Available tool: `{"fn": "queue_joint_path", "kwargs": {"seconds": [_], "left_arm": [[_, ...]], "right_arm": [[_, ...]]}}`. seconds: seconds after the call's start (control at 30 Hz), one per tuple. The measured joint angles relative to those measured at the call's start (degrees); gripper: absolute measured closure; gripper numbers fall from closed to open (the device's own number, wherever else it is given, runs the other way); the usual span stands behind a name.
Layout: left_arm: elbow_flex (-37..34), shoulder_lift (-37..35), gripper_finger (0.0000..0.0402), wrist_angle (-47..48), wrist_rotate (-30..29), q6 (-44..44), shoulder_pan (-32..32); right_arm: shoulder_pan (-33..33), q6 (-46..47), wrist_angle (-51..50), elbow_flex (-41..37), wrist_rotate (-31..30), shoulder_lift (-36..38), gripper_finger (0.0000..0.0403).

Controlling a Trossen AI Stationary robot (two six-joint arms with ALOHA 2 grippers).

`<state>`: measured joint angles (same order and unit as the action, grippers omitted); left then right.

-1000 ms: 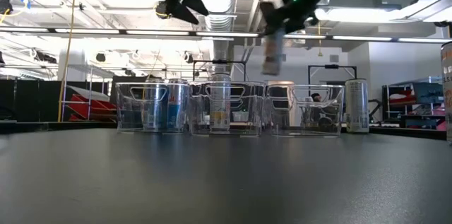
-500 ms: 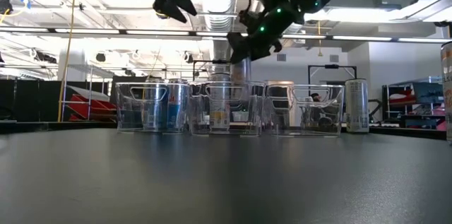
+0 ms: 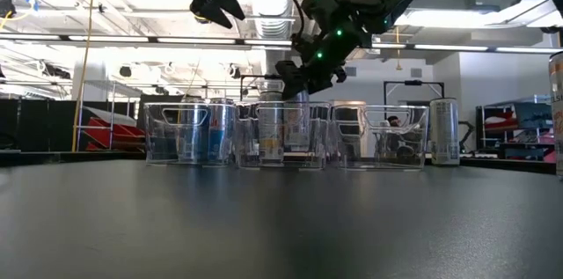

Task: Sort soda cans
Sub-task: Put the center white-yellow soda can into the center transparent bin

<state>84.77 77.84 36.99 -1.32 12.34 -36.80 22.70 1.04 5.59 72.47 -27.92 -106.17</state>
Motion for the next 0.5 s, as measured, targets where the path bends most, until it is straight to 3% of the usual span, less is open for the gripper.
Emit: {"fn": "queue_joint_path", "kwargs": {"seconds": [0.5], "left_arm": [[0.00, 0.00, 0.0006, 0.55, 0.02, -0.59, 0.00]], "right_arm": [[0.59, 3.62, 0.46, -3.39, 0.27, -0.06, 0.0082]]}}
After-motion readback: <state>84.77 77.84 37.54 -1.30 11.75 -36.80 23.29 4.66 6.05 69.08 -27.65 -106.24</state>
